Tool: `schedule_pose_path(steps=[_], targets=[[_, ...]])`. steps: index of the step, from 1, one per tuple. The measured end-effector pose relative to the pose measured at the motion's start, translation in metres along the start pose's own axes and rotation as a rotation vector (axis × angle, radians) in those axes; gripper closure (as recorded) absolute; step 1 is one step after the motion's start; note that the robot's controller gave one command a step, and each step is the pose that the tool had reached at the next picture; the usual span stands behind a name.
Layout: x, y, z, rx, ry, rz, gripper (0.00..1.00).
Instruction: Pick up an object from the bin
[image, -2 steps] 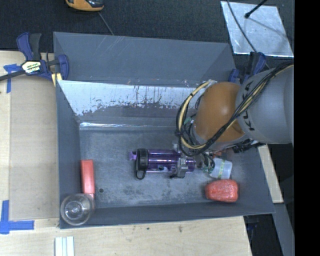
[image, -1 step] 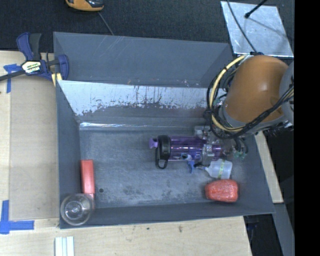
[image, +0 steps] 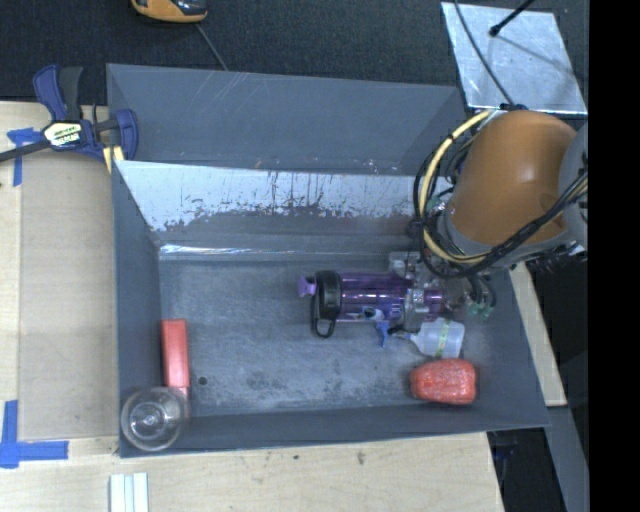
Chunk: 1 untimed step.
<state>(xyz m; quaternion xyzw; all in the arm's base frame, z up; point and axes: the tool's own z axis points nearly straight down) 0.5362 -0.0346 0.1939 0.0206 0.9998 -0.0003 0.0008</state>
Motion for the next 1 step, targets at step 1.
schedule_pose_path(steps=[1], targets=[[0.0001, 0.0, -0.0012, 0.0, 0.001, 0.0, 1.0]])
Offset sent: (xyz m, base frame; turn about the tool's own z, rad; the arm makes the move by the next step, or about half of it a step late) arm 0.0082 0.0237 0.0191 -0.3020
